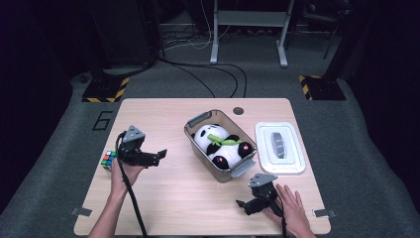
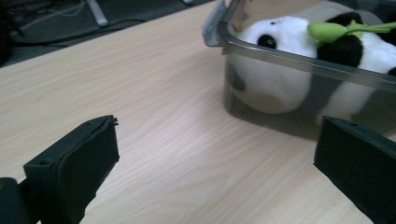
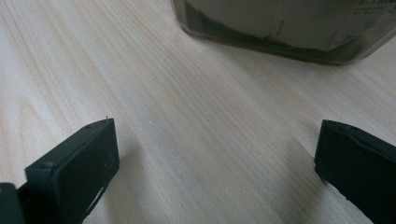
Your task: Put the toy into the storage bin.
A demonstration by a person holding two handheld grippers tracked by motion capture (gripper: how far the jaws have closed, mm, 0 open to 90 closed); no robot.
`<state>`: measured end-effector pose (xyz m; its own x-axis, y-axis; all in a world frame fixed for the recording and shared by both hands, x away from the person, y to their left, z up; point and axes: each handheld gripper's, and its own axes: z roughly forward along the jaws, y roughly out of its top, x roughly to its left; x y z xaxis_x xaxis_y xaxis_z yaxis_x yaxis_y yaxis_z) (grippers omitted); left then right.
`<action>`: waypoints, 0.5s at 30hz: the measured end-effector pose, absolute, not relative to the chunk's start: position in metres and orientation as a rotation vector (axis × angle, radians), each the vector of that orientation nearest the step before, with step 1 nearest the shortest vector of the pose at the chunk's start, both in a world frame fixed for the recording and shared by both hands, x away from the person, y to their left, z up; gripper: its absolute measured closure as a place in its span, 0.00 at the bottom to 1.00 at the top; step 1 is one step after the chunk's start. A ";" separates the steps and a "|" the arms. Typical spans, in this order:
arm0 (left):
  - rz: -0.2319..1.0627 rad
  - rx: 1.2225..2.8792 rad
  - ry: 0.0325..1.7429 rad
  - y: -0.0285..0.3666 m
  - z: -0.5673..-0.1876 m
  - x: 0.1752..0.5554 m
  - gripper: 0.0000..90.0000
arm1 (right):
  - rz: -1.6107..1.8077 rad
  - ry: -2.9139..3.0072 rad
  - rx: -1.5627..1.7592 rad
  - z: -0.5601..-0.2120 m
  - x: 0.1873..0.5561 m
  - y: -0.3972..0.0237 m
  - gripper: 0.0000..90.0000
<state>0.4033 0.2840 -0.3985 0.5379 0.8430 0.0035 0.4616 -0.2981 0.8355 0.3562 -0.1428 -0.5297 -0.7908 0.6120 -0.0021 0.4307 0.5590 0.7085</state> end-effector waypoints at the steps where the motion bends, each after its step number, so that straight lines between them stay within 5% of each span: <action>1: 0.604 1.932 1.068 0.288 -0.401 0.400 0.00 | 1.057 2.546 0.870 -0.530 0.356 -0.143 0.00; 15: 0.668 1.766 1.297 0.382 -0.448 0.411 0.00 | 1.057 2.547 0.869 -0.530 0.356 -0.143 0.00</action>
<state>0.4105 0.3825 -0.4482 0.3266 0.9437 -0.0526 0.5052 -0.1273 0.8536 0.3562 -0.1428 -0.5297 -0.7909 0.6119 -0.0021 0.4307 0.5591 0.7084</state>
